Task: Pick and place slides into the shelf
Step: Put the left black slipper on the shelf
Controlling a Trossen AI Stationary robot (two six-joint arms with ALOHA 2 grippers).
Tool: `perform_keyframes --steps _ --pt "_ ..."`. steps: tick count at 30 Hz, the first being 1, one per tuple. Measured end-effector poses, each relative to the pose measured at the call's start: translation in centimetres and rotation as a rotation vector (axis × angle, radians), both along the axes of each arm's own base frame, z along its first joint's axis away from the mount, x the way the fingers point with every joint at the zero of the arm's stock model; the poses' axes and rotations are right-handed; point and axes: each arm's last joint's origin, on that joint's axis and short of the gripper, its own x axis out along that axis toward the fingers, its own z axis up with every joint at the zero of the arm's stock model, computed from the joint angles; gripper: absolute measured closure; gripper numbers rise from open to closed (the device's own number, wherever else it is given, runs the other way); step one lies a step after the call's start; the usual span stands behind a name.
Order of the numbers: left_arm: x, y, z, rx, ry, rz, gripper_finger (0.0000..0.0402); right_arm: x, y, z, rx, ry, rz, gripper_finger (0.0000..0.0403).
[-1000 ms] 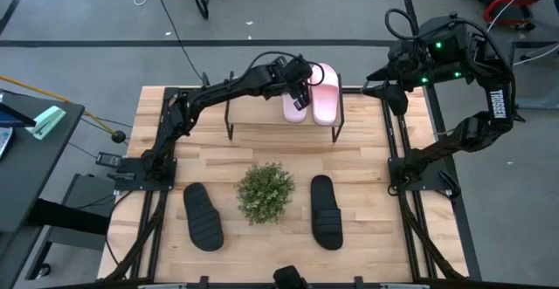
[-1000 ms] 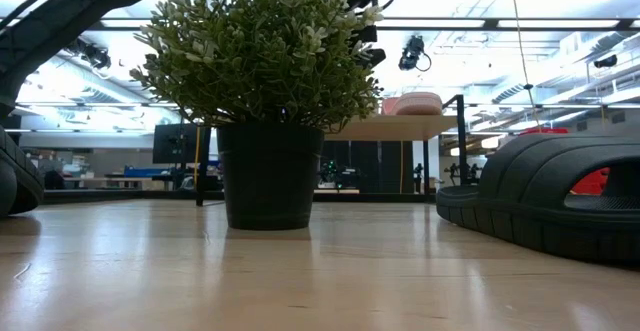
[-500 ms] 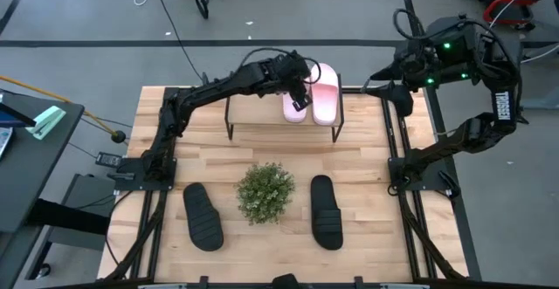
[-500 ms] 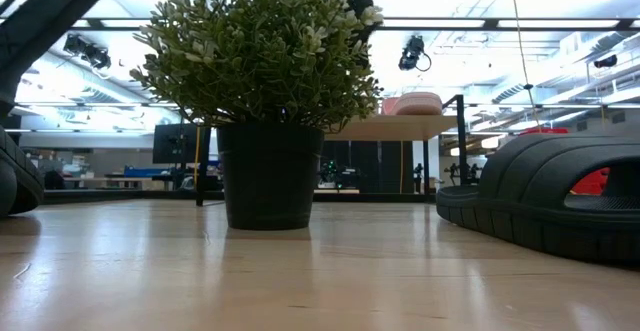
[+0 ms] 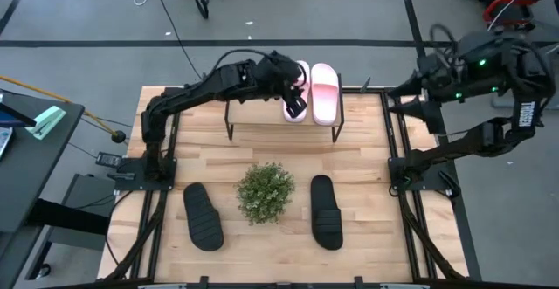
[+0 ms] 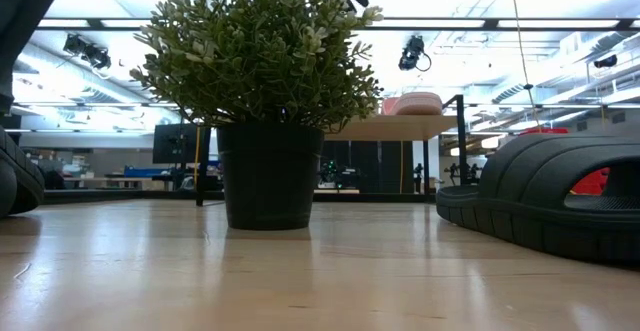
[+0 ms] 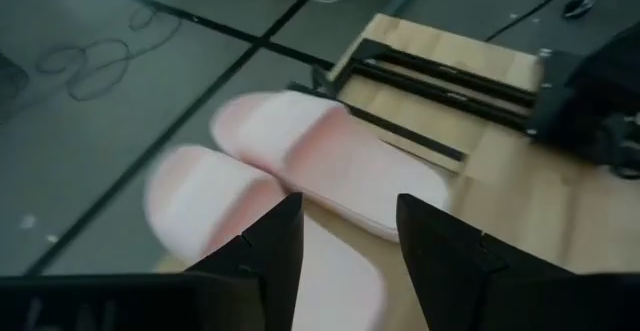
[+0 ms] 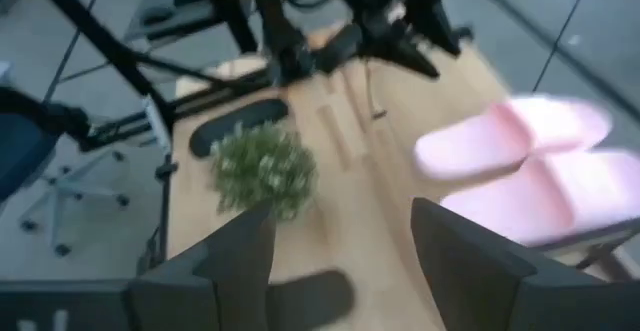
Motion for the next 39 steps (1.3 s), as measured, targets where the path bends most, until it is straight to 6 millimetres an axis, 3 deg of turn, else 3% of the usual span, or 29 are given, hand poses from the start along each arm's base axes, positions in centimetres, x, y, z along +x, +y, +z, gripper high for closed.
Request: perform_keyframes --steps 6,14,23,29,39 --pt "0.9 -3.1 -0.2 -0.065 -0.047 -0.017 0.0241 0.1 0.6 -4.2 0.067 0.147 0.034 0.0163" --pt "1.7 -6.6 -0.6 -0.127 -0.09 0.012 0.0239 0.8 1.6 -11.2 0.179 0.122 0.148 0.0163" --pt "0.5 -12.0 -1.8 -0.156 -0.015 0.151 0.0246 1.7 2.5 -18.2 0.301 0.157 0.226 0.0163" --pt "-1.5 -14.7 -2.9 -0.095 0.105 0.265 0.0261 3.0 3.0 -19.1 0.341 0.137 0.255 0.0163" --pt "-4.3 -17.8 -3.5 0.058 0.223 0.328 0.0296 6.3 3.2 -16.7 0.39 -0.077 0.245 0.0163"
